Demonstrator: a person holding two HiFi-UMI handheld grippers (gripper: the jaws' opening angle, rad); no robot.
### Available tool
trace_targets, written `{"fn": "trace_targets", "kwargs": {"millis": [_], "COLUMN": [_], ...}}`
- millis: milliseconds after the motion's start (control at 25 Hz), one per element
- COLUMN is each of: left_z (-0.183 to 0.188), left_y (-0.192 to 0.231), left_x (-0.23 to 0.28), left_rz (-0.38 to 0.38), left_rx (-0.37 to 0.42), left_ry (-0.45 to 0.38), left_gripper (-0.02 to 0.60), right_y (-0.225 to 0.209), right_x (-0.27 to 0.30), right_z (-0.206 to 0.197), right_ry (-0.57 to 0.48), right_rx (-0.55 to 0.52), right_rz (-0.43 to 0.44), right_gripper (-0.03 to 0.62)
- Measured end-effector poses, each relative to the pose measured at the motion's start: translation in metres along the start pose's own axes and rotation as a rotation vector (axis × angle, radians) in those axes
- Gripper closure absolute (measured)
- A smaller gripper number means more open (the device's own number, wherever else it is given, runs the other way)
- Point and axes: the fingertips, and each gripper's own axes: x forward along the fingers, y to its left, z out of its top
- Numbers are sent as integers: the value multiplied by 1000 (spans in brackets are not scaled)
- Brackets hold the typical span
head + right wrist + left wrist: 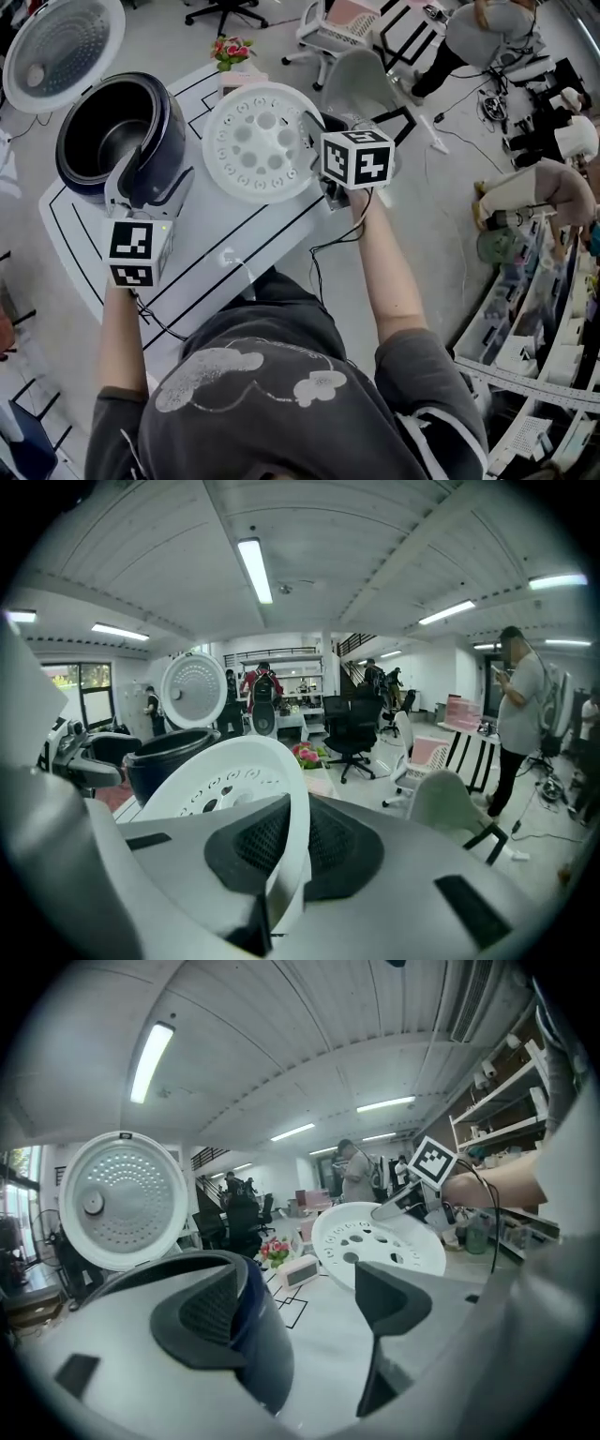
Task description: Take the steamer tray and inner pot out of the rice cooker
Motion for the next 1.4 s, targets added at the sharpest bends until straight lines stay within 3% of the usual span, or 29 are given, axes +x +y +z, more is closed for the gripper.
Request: {"fn": "trace_targets", "kwargs": {"millis": [160,520,1000,1400], "left_z": [-7,-61,-94,-93], "left_y": [-22,-49,-57,-69], "left_x": [24,51,68,60], "left_rz": [-25,-28,9,12], "left_rx": [-14,-110,-202,-218], "left_ry": [-2,124,183,196], "left_gripper": [194,193,194,194], "right_y": [-26,-44,-48,-46], "right_x": [16,59,95,93], "right_z": [-35,-114,-157,-178], "right_ry": [50,172,257,288], "right_rx": [29,114,105,132], "right_rz": [-7,32,68,93], "right_gripper": [548,548,546,546]}}
